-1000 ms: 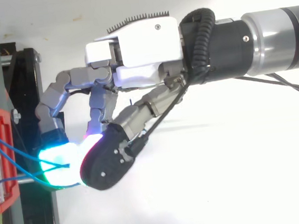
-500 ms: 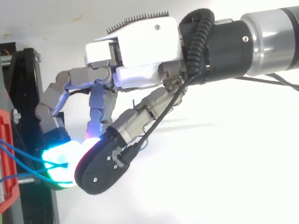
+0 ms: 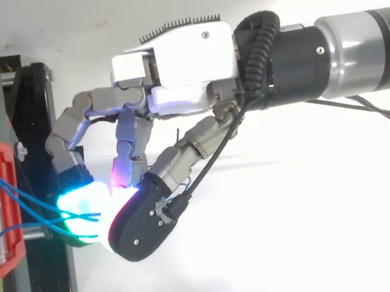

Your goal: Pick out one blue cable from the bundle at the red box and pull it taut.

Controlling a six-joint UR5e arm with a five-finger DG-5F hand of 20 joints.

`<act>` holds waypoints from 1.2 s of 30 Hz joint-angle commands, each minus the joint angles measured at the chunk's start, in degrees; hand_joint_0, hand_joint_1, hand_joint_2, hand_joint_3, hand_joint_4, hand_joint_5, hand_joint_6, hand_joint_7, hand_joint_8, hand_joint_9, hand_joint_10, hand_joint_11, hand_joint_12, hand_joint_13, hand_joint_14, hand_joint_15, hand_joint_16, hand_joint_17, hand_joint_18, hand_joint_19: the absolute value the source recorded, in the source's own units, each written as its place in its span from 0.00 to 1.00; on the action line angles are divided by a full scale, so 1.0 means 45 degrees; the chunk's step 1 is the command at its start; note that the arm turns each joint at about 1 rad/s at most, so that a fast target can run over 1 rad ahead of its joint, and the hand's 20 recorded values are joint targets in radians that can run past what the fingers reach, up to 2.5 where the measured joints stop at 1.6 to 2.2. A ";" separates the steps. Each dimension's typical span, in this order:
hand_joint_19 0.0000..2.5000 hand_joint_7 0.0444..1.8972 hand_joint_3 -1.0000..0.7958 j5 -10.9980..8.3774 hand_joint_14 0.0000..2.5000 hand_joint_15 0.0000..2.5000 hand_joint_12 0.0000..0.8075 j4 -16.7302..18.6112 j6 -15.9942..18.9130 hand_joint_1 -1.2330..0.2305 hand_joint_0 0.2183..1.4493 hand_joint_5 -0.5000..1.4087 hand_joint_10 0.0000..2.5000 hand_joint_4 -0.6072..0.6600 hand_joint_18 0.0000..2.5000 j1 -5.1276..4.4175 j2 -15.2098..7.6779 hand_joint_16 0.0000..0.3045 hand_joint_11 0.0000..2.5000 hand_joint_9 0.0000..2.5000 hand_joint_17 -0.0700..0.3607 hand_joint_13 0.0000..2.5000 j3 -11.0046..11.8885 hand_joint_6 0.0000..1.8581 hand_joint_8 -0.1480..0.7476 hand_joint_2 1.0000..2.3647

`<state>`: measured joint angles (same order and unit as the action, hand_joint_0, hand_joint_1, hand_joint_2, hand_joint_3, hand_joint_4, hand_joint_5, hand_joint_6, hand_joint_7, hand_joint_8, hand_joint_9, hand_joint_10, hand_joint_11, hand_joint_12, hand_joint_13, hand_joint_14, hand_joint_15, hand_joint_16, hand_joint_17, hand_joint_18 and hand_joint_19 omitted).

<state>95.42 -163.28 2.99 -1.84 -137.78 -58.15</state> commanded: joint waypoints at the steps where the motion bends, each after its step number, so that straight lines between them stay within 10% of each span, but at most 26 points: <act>1: 0.25 0.54 0.28 0.0007 0.01 0.27 0.41 -0.0006 0.0000 0.20 0.38 0.21 0.02 0.34 0.38 -0.0001 0.0013 0.16 0.36 0.49 0.41 0.43 -0.0008 0.51 0.46 0.00; 26: 0.24 0.46 0.28 0.0085 0.01 0.26 0.46 -0.0006 0.0000 0.17 0.20 0.22 0.02 0.44 0.40 -0.0001 0.0013 0.18 0.36 0.51 0.45 0.44 -0.0008 0.50 0.49 0.00; 36: 0.25 0.46 0.28 0.0104 0.01 0.26 0.47 0.0014 0.0000 0.44 0.21 0.22 0.01 0.45 0.42 0.0018 -0.0006 0.19 0.35 0.52 0.47 0.45 0.0012 0.48 0.49 0.00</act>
<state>95.89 -163.27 2.99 -1.84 -137.77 -58.12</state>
